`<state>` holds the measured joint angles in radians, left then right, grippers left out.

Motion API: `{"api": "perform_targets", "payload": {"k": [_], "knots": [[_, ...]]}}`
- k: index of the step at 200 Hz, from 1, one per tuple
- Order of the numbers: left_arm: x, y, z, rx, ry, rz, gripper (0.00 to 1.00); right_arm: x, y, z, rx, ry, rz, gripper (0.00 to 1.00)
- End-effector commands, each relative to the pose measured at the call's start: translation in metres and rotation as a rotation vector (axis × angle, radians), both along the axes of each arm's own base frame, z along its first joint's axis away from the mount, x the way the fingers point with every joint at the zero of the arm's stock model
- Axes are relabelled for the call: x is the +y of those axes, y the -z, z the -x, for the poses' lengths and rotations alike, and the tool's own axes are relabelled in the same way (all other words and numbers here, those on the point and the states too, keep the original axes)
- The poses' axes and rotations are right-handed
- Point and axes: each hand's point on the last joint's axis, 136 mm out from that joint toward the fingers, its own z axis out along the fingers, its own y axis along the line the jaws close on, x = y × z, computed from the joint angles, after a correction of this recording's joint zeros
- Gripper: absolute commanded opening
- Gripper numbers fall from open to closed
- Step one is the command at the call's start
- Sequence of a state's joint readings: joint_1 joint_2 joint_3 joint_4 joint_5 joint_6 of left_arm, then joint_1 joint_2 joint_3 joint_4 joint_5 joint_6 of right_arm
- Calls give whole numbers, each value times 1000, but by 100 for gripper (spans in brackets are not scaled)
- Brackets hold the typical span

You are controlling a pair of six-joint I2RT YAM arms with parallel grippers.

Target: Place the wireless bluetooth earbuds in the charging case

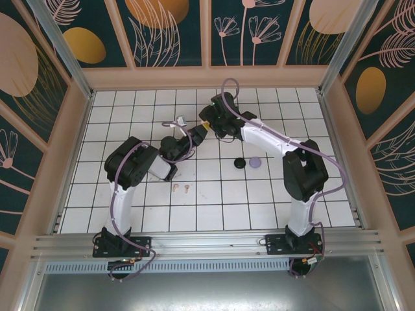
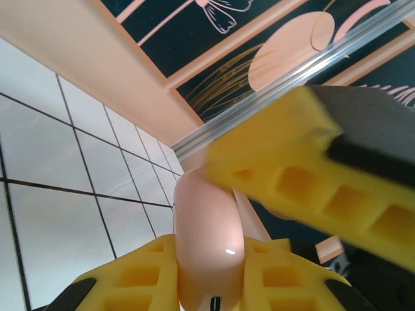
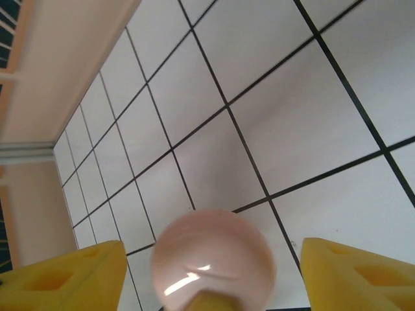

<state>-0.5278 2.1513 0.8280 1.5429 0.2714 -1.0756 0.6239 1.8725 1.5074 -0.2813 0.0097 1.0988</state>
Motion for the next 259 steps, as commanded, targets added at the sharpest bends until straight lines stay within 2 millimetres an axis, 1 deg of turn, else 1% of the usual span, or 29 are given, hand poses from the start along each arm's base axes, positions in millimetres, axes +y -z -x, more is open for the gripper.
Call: {"api": "perform_targets", "payload": {"k": [1, 22, 36, 58, 62, 64, 65, 67, 71, 77, 80, 91, 98, 102, 126, 142, 154, 176, 182, 194, 195, 197, 202, 232, 259], "knots": [[7, -21, 7, -42, 1, 24, 0, -18, -70, -8, -127, 11, -49, 74], [2, -25, 17, -54, 51, -19, 0, -37, -92, -6, -193, 23, -34, 74], [-4, -29, 25, -68, 110, -44, 0, -47, -98, 1, -222, -1, -11, 74], [-17, -37, 40, -104, 228, -98, 0, -58, -93, 19, -281, -64, 55, 74], [-20, -38, 42, -110, 249, -108, 0, -56, -95, 24, -295, -97, 50, 74], [-21, -38, 44, -110, 259, -113, 0, -57, -92, 27, -299, -108, 56, 74], [-21, -40, 44, -113, 265, -115, 0, -63, -91, 25, -301, -99, 61, 74], [-22, -40, 45, -117, 274, -122, 0, -68, -90, 24, -306, -98, 68, 74], [-24, -42, 48, -123, 294, -131, 0, -72, -94, 28, -333, -110, 74, 74], [-26, -44, 53, -135, 323, -148, 0, -77, -87, 35, -349, -136, 98, 74], [-27, -45, 55, -139, 337, -156, 0, -80, -88, 38, -368, -146, 105, 74], [-28, -49, 61, -157, 370, -192, 0, -88, -85, 52, -418, -196, 128, 74], [-29, -51, 65, -166, 391, -213, 0, -90, -80, 62, -448, -242, 134, 74], [-30, -53, 68, -173, 404, -223, 0, -91, -83, 68, -478, -266, 128, 74], [-33, -62, 79, -205, 470, -273, 0, -97, -78, 100, -570, -390, 123, 74], [-34, -64, 88, -220, 510, -296, 0, -98, -73, 115, -597, -461, 107, 74], [-34, -64, 94, -221, 537, -310, 0, -94, -70, 125, -613, -513, 91, 74], [-32, -64, 105, -225, 577, -325, 0, -83, -66, 135, -628, -596, 41, 74], [-32, -61, 107, -219, 582, -328, 0, -80, -67, 137, -634, -613, 25, 74], [-31, -57, 111, -209, 599, -328, 0, -75, -66, 138, -640, -636, 4, 74], [-30, -62, 112, -222, 597, -325, 0, -74, -67, 137, -642, -637, 3, 74], [-30, -67, 113, -231, 596, -322, 0, -74, -67, 137, -642, -638, 0, 74], [-29, -69, 115, -238, 600, -321, 0, -72, -66, 137, -640, -645, -4, 74], [-28, -72, 119, -245, 609, -318, 0, -60, -66, 131, -638, -665, -11, 73], [-28, -77, 121, -260, 617, -313, 0, -52, -61, 126, -621, -672, -2, 73]]}}
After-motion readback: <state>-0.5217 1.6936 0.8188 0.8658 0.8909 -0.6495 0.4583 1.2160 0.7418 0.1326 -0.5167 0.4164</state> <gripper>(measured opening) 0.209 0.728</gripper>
